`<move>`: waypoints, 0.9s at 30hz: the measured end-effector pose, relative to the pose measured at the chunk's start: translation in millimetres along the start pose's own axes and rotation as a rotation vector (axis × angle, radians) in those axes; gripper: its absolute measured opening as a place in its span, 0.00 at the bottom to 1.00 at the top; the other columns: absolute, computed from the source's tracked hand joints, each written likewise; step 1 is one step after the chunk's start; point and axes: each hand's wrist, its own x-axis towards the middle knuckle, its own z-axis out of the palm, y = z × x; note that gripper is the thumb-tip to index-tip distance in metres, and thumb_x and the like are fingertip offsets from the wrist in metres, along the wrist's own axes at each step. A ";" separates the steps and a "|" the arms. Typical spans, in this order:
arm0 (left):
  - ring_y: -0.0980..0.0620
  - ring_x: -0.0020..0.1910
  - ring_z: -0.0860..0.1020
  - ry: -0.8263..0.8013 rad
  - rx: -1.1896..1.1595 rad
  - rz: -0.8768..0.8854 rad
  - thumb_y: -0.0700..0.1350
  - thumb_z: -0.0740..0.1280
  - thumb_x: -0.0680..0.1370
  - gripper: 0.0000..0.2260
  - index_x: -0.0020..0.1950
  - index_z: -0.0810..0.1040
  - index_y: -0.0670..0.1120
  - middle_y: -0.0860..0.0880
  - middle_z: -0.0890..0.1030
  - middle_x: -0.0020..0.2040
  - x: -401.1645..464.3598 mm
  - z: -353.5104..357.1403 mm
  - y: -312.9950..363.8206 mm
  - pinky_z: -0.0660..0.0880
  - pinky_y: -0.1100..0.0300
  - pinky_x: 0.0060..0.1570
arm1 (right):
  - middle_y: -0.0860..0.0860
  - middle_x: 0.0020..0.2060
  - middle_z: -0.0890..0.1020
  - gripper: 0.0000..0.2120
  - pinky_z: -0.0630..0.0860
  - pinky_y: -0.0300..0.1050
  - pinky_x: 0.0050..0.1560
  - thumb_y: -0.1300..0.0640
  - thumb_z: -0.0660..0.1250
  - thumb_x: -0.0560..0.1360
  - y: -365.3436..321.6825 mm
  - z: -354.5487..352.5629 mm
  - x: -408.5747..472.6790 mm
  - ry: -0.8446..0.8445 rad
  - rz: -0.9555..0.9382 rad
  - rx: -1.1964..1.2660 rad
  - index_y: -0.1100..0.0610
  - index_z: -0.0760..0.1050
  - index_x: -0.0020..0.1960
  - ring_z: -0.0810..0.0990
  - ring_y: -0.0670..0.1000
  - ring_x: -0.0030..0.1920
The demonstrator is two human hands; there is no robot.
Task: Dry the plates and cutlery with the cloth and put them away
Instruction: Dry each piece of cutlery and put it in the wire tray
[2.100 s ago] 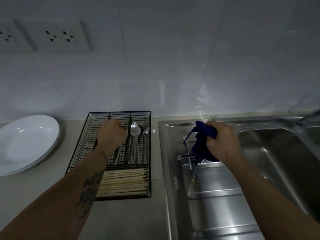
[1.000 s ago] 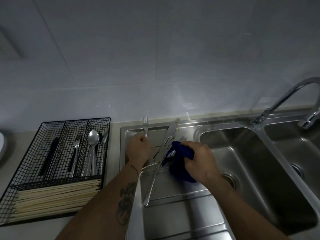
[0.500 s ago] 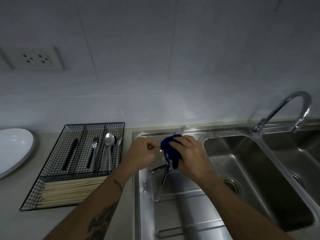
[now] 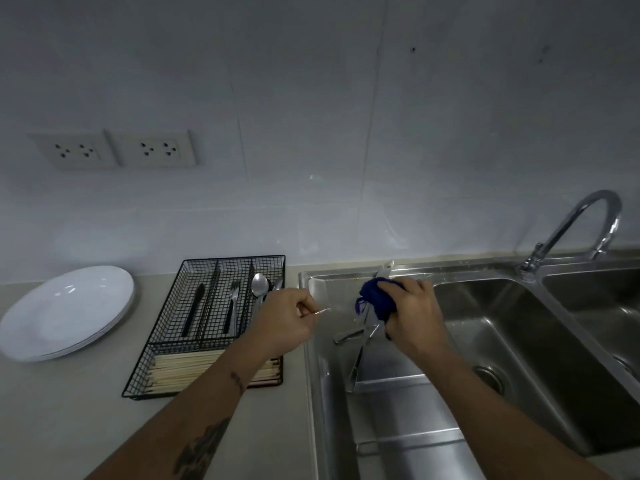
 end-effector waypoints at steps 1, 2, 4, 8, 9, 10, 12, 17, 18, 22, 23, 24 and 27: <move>0.60 0.37 0.78 0.009 0.033 0.003 0.40 0.70 0.75 0.06 0.41 0.82 0.51 0.56 0.81 0.39 -0.3 -5.0 -4.4 0.76 0.64 0.38 | 0.56 0.52 0.82 0.28 0.76 0.51 0.50 0.67 0.75 0.60 -5.5 -3.5 3.8 0.026 0.025 0.036 0.56 0.81 0.59 0.75 0.61 0.48; 0.59 0.36 0.78 0.014 0.055 -0.003 0.40 0.70 0.76 0.06 0.42 0.83 0.50 0.56 0.81 0.40 -0.2 -9.7 -8.4 0.75 0.64 0.37 | 0.56 0.53 0.82 0.28 0.75 0.51 0.52 0.68 0.74 0.61 -14.0 -7.4 7.4 0.052 0.049 0.078 0.56 0.80 0.61 0.75 0.62 0.50; 0.57 0.32 0.78 0.014 0.073 -0.028 0.40 0.68 0.77 0.07 0.42 0.83 0.50 0.54 0.81 0.38 1.0 -17.8 -13.1 0.76 0.61 0.33 | 0.55 0.55 0.81 0.29 0.74 0.51 0.54 0.68 0.70 0.62 -36.8 -14.0 13.6 0.091 0.057 0.152 0.57 0.78 0.63 0.74 0.61 0.53; 0.54 0.30 0.77 -0.017 0.042 -0.079 0.40 0.66 0.78 0.09 0.40 0.82 0.49 0.52 0.81 0.35 8.7 -32.2 -10.1 0.76 0.59 0.31 | 0.53 0.57 0.81 0.29 0.75 0.50 0.56 0.61 0.75 0.60 -82.5 -2.7 10.2 0.059 -0.172 0.158 0.55 0.79 0.62 0.76 0.58 0.54; 0.52 0.31 0.78 -0.018 0.034 -0.080 0.39 0.66 0.78 0.10 0.38 0.82 0.50 0.51 0.81 0.36 10.6 -35.7 -9.8 0.77 0.58 0.32 | 0.53 0.58 0.80 0.31 0.76 0.51 0.56 0.62 0.78 0.59 -85.8 6.1 6.3 0.026 -0.238 0.121 0.55 0.79 0.61 0.77 0.58 0.55; 0.51 0.33 0.79 -0.021 0.038 -0.075 0.40 0.66 0.78 0.12 0.36 0.80 0.51 0.51 0.82 0.37 11.7 -38.8 -11.5 0.78 0.57 0.34 | 0.53 0.59 0.80 0.32 0.76 0.53 0.57 0.64 0.79 0.58 -85.0 14.0 2.7 -0.003 -0.271 0.099 0.55 0.79 0.62 0.78 0.58 0.56; 0.49 0.36 0.78 -0.047 0.057 -0.080 0.39 0.65 0.78 0.16 0.33 0.77 0.54 0.50 0.82 0.41 8.3 -42.3 -19.8 0.76 0.63 0.33 | 0.53 0.60 0.80 0.33 0.77 0.57 0.56 0.64 0.79 0.58 -72.9 25.8 -2.0 -0.038 -0.244 0.105 0.55 0.78 0.63 0.78 0.57 0.57; 0.51 0.36 0.76 -0.122 -0.074 -0.140 0.40 0.63 0.80 0.15 0.35 0.78 0.53 0.44 0.83 0.40 -1.1 -33.9 -33.6 0.72 0.59 0.38 | 0.53 0.60 0.79 0.32 0.76 0.58 0.57 0.63 0.79 0.59 -67.4 32.7 -10.8 -0.050 -0.220 0.069 0.55 0.78 0.63 0.76 0.57 0.59; 0.53 0.37 0.76 -0.125 -0.099 -0.145 0.40 0.63 0.80 0.15 0.36 0.79 0.53 0.45 0.82 0.39 0.3 -32.4 -32.0 0.71 0.62 0.38 | 0.53 0.61 0.79 0.31 0.76 0.58 0.58 0.62 0.79 0.60 -72.1 33.1 -12.0 -0.032 -0.266 0.053 0.55 0.79 0.62 0.75 0.58 0.60; 0.53 0.37 0.76 -0.132 -0.147 -0.167 0.42 0.63 0.81 0.13 0.40 0.82 0.51 0.49 0.81 0.38 8.5 -25.7 -28.6 0.72 0.62 0.38 | 0.55 0.61 0.79 0.28 0.75 0.54 0.59 0.59 0.81 0.60 -69.7 35.9 -5.4 0.028 -0.318 0.086 0.55 0.81 0.60 0.74 0.59 0.59; 0.52 0.37 0.76 -0.135 -0.152 -0.173 0.43 0.63 0.81 0.13 0.40 0.82 0.51 0.50 0.81 0.37 9.1 -23.9 -29.6 0.72 0.61 0.38 | 0.56 0.61 0.79 0.29 0.76 0.54 0.59 0.60 0.81 0.59 -66.2 37.6 -4.2 0.035 -0.285 0.102 0.56 0.81 0.59 0.75 0.59 0.58; 0.51 0.36 0.75 -0.137 -0.154 -0.180 0.43 0.62 0.81 0.13 0.40 0.82 0.51 0.49 0.80 0.37 8.8 -22.5 -31.5 0.71 0.60 0.38 | 0.56 0.59 0.79 0.29 0.76 0.54 0.58 0.63 0.81 0.58 -62.7 39.6 -3.9 0.039 -0.234 0.122 0.57 0.81 0.59 0.75 0.59 0.57; 0.52 0.32 0.71 -0.126 -0.154 -0.191 0.43 0.63 0.81 0.13 0.39 0.81 0.51 0.47 0.77 0.34 5.9 -21.7 -38.0 0.67 0.62 0.32 | 0.56 0.57 0.80 0.30 0.78 0.57 0.57 0.74 0.75 0.59 -54.5 44.6 -3.8 0.037 -0.017 0.204 0.58 0.81 0.60 0.75 0.59 0.56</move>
